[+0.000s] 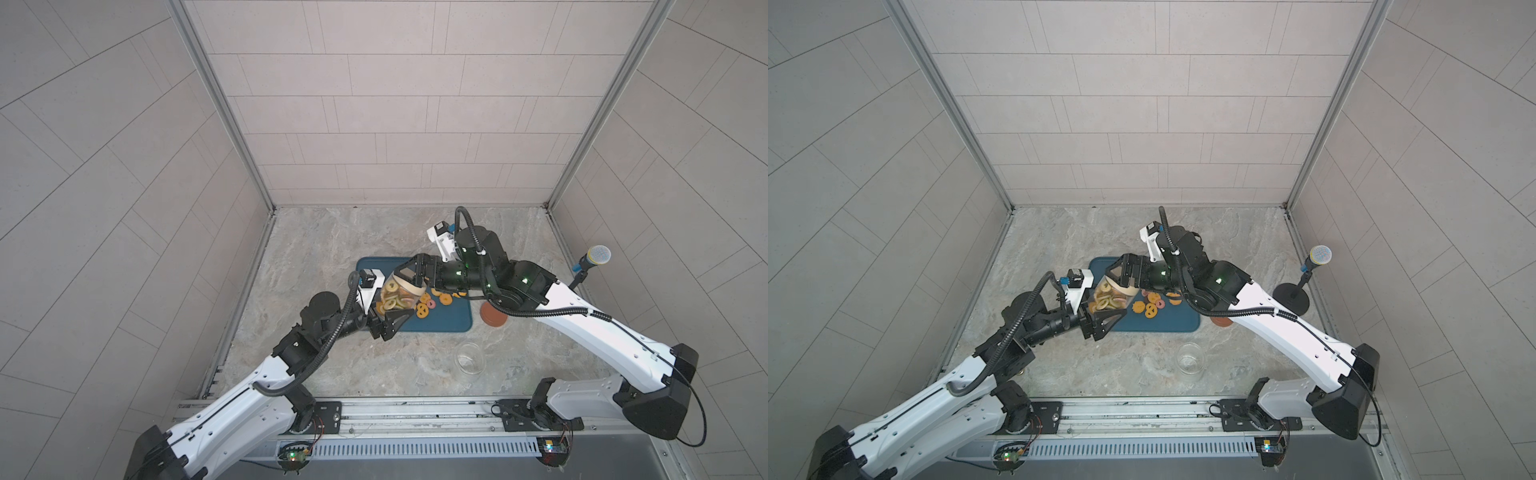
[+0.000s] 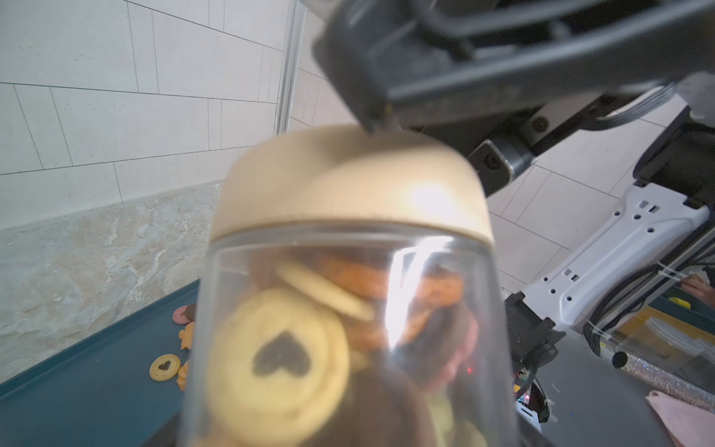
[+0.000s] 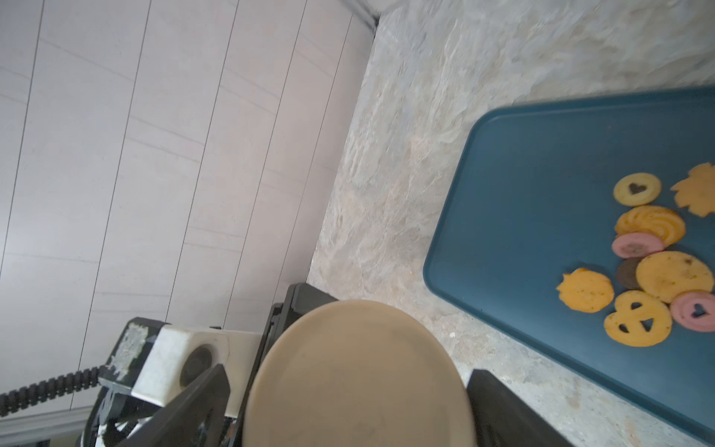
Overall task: Pour the cookies out of the jar
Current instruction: Pick up the jar from the center of the board, then unscrew the lid from the jar.
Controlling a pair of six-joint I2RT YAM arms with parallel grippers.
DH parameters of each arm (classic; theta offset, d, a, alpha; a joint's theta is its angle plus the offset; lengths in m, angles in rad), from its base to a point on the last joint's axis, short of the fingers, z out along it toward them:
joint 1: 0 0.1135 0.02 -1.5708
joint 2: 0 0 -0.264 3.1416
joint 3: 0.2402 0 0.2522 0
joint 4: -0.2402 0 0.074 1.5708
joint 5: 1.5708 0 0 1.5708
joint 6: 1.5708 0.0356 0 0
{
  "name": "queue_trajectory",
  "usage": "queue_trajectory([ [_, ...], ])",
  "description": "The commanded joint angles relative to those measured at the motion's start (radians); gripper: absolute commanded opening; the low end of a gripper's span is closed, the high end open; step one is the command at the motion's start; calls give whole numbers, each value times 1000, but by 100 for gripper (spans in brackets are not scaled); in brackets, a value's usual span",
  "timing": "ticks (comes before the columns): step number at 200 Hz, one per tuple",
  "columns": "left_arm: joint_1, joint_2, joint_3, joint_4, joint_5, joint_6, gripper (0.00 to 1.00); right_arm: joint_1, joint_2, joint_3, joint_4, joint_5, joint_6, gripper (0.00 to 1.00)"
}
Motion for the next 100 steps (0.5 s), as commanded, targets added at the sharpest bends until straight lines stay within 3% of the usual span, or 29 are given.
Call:
queue_trajectory([
  [1, -7, -29, -21, 205, -45, -77, 0, 15, -17, 28, 23, 138, 36, 100],
  [100, -8, -56, -54, 241, -63, -86, 0, 84, 71, 55, 24, 193, 112, 100],
])
